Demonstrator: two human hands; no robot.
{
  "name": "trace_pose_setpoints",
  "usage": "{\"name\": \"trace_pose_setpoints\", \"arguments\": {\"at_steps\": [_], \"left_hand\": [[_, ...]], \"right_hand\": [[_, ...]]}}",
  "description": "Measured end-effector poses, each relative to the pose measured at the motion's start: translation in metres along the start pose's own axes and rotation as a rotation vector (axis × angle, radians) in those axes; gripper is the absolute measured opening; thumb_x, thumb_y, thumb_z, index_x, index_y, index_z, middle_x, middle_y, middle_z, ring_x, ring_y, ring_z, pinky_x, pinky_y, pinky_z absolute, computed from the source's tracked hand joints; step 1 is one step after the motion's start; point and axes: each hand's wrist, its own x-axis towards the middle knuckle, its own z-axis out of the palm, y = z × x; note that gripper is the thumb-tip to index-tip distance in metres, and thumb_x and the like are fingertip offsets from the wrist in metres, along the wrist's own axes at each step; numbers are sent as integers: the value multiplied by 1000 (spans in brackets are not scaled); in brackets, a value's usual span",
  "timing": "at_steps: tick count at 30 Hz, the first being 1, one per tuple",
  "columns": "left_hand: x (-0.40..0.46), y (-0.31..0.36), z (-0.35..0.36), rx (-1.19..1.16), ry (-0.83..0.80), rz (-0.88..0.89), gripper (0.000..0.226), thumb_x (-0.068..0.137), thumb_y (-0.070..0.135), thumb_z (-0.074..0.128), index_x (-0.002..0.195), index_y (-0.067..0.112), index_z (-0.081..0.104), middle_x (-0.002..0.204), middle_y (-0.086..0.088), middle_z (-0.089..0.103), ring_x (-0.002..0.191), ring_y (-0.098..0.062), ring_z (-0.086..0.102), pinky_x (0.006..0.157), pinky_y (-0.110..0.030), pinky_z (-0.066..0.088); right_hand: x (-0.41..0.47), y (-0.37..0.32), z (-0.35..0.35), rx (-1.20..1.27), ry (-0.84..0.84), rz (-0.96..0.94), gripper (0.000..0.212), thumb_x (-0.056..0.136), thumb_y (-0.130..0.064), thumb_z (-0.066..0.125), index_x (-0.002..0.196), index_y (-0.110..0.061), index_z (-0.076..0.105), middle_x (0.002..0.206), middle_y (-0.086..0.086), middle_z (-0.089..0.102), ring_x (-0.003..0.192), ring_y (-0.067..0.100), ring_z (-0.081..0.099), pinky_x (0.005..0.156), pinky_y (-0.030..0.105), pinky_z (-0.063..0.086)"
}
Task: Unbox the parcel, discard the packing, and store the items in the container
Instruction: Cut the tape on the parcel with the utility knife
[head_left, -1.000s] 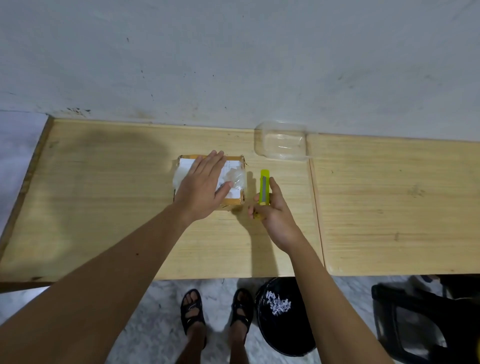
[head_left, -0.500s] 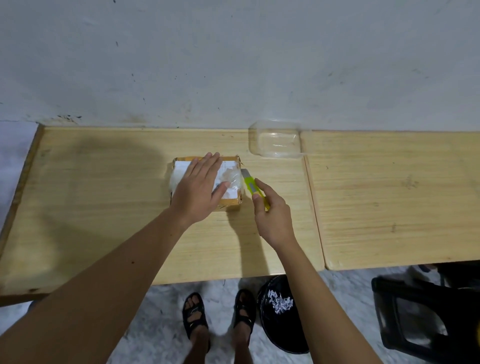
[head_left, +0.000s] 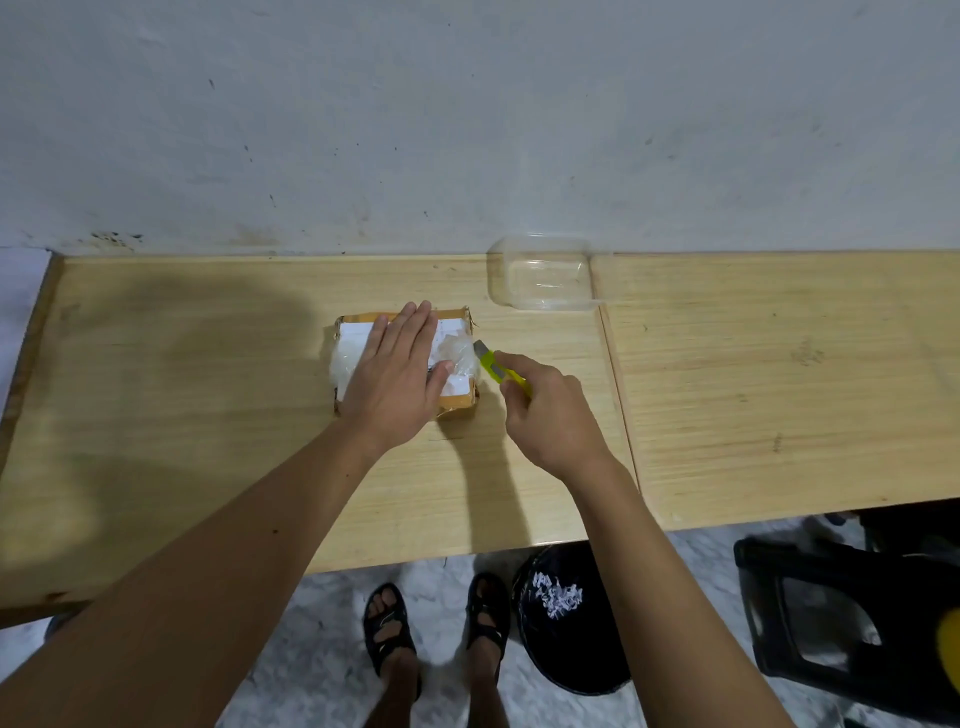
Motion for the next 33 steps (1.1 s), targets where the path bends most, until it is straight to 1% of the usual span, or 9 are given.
{"name": "trace_pose_setpoints", "arguments": {"at_steps": [5, 10, 13, 17, 22, 25, 27, 30, 33], "left_hand": [[1, 1, -4, -14, -37, -9, 72, 106, 49, 17, 161, 4, 25, 171, -11, 22, 160, -25, 16, 130, -48, 12], [0, 1, -4, -25, -46, 25, 72, 106, 50, 16, 161, 4, 27, 170, -10, 24, 160, -23, 17, 130, -48, 12], [0, 2, -4, -28, -50, 23, 71, 107, 48, 19, 161, 4, 26, 170, -10, 25, 160, -23, 17, 130, -47, 13], [0, 1, -4, -31, -40, 17, 70, 106, 47, 21, 160, 3, 29, 169, -11, 27, 159, -24, 19, 130, -48, 14], [0, 3, -6, -40, -37, 16, 71, 105, 47, 19, 159, 3, 29, 169, -12, 29, 159, -26, 21, 130, -48, 13], [0, 4, -10, -94, -24, -9, 71, 104, 49, 22, 159, 4, 32, 167, -10, 32, 158, -25, 23, 130, -47, 15], [4, 5, -14, -164, -9, -67, 70, 103, 52, 32, 155, 6, 39, 162, -9, 40, 153, -27, 32, 127, -46, 22], [22, 6, -24, -160, 23, -132, 63, 98, 57, 55, 138, 8, 55, 140, -9, 59, 131, -29, 52, 117, -41, 34], [37, 3, -39, -66, -28, -172, 72, 90, 71, 57, 124, 7, 58, 120, -8, 62, 115, -29, 56, 101, -39, 43]], "right_hand": [[-9, -5, -3, -13, -22, 20, 43, 104, -16, 48, 142, -30, 60, 62, -15, 50, 54, 9, 47, 60, 26, 38], [-30, -11, 0, -60, -5, 38, 47, 105, -14, 43, 148, -32, 53, 65, -13, 53, 70, 22, 48, 68, 29, 38], [-42, -12, 7, -65, 20, 54, 47, 106, -15, 44, 149, -31, 52, 81, 2, 72, 63, 17, 48, 63, 30, 35], [-59, -4, 14, -23, 28, 71, 45, 105, -14, 46, 146, -30, 55, 59, -14, 51, 50, 7, 47, 49, 18, 29], [-71, 4, 20, 50, 38, 112, 42, 106, -19, 47, 144, -31, 57, 60, -11, 57, 50, 6, 54, 49, 14, 36], [-78, 4, 19, 117, 149, 125, 39, 106, -20, 49, 143, -29, 55, 63, -10, 61, 57, 2, 58, 51, 13, 39], [-82, 4, 18, 165, 197, 155, 37, 106, -20, 49, 142, -29, 56, 66, -9, 62, 58, 2, 59, 52, 13, 40], [-88, 4, 18, 186, 208, 186, 37, 106, -21, 50, 141, -28, 58, 66, -10, 61, 58, 1, 58, 51, 11, 38], [-90, 3, 23, 195, 220, 196, 37, 106, -21, 50, 141, -29, 58, 66, -11, 60, 57, 1, 57, 51, 12, 39]]}}
